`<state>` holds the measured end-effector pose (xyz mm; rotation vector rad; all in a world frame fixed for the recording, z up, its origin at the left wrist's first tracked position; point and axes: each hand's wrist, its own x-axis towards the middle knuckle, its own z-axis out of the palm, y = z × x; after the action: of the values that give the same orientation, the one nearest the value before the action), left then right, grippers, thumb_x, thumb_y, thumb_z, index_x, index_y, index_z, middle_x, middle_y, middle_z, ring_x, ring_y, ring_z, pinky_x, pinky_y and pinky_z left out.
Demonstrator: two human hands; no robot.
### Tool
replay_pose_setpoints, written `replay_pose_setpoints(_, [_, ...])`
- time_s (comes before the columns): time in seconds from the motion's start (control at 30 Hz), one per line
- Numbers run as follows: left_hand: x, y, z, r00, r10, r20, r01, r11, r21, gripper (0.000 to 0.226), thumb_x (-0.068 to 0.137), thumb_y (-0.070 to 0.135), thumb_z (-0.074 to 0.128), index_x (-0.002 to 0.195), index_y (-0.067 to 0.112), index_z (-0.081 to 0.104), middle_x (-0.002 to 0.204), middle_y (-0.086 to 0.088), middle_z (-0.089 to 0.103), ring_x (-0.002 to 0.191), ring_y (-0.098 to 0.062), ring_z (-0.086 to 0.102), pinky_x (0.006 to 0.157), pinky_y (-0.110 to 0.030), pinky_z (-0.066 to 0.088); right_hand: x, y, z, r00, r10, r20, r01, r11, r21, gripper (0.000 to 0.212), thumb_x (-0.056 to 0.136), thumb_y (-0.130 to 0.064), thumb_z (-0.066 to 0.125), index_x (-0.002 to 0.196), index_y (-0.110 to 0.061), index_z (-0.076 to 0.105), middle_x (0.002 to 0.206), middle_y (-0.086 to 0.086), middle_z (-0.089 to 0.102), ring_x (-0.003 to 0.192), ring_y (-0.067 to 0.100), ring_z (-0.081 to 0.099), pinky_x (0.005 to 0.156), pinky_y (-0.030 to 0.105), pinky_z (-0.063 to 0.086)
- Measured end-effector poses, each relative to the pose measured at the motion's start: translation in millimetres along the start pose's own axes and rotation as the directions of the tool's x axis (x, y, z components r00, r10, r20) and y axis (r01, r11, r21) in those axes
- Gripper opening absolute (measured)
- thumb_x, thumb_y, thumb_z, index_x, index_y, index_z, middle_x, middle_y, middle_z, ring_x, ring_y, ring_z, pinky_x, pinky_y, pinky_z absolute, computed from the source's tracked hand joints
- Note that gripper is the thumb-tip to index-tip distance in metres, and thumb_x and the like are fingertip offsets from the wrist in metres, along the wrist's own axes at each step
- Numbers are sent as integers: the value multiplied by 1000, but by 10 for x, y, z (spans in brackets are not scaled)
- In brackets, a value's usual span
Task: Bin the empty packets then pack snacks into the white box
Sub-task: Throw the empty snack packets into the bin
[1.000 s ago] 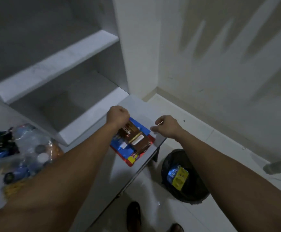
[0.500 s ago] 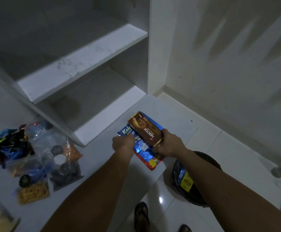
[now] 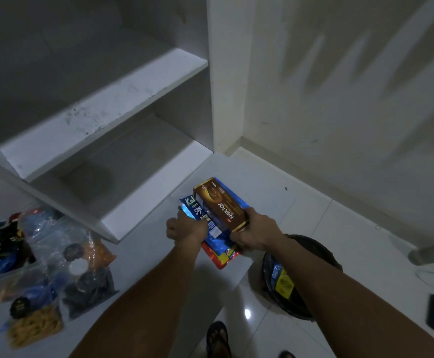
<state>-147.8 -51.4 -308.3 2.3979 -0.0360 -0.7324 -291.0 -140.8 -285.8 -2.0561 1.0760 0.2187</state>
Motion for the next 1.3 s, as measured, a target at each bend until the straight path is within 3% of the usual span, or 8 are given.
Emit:
replay_pose_setpoints(0.13, [150, -12, 131, 1000, -1, 6, 3, 932, -362, 47, 52, 17, 70, 95, 19, 51, 106, -12, 63, 93, -31, 64, 81, -49, 58, 9, 34, 1, 1000, 10, -25, -10, 1000, 3, 76, 73, -51, 71, 135, -23, 38, 125, 3, 60, 108, 22, 59, 82, 26, 43])
replay_pose_setpoints(0.27, [77, 29, 81, 989, -9, 146, 98, 782, -615, 50, 57, -4, 69, 92, 19, 42, 98, -12, 63, 83, -30, 68, 74, -51, 60, 12, 88, -8, 999, 23, -30, -21, 999, 39, 75, 72, -52, 73, 134, -23, 40, 124, 3, 61, 109, 23, 60, 88, 31, 48])
replay_pose_setpoints(0.47, [-165, 229, 163, 970, 167, 177, -68, 884, -463, 58, 59, 7, 70, 99, 36, 40, 100, -2, 65, 83, -25, 69, 77, -49, 59, -159, 354, -274, 968, 136, -211, -70, 954, 290, 70, 66, -41, 79, 126, -20, 48, 117, 2, 65, 94, 18, 62, 81, 34, 56])
replay_pose_setpoints(0.67, [-852, 656, 491, 861, 435, 263, -358, 886, -293, 52, 78, 6, 69, 121, 21, 44, 100, 2, 59, 89, -21, 61, 84, -39, 55, -531, 1058, -684, 869, 335, -364, -191, 906, 377, 69, 64, -39, 80, 123, -18, 50, 115, 4, 66, 87, 17, 59, 76, 31, 51])
replay_pose_setpoints(0.8, [-1223, 702, 988, 778, 507, 371, -469, 862, -193, 47, 78, 15, 69, 113, 32, 42, 103, 0, 65, 92, -24, 65, 82, -45, 57, -786, 1641, -796, 819, 463, -340, -316, 857, 407, 69, 62, -40, 80, 120, -16, 52, 111, 6, 67, 85, 20, 58, 75, 31, 51])
replay_pose_setpoints(0.93, [-1444, 555, 1531, 726, 525, 444, -535, 837, -115, 47, 81, 9, 67, 120, 21, 44, 107, -7, 66, 92, -26, 65, 78, -42, 58, -931, 2237, -669, 778, 564, -276, -420, 794, 439, 68, 64, -40, 79, 121, -13, 53, 112, 9, 66, 82, 21, 56, 72, 28, 47])
replay_pose_setpoints(1.17, [-1369, 45, 2508, 745, 456, 487, -562, 822, 90, 40, 82, 5, 63, 118, 10, 44, 107, -14, 65, 95, -33, 63, 79, -46, 56, -812, 3139, -117, 747, 650, -141, -547, 720, 426, 71, 66, -37, 77, 127, -10, 49, 115, 12, 63, 102, 31, 62, 75, 28, 45])
replay_pose_setpoints(1.3, [-1169, -262, 2971, 757, 407, 510, -547, 822, 156, 40, 84, 4, 60, 120, 12, 43, 106, -11, 64, 94, -31, 63, 68, -36, 51, -578, 3535, 258, 747, 659, -91, -573, 707, 415, 74, 66, -38, 76, 129, -12, 48, 116, 12, 64, 104, 33, 62, 82, 33, 50])
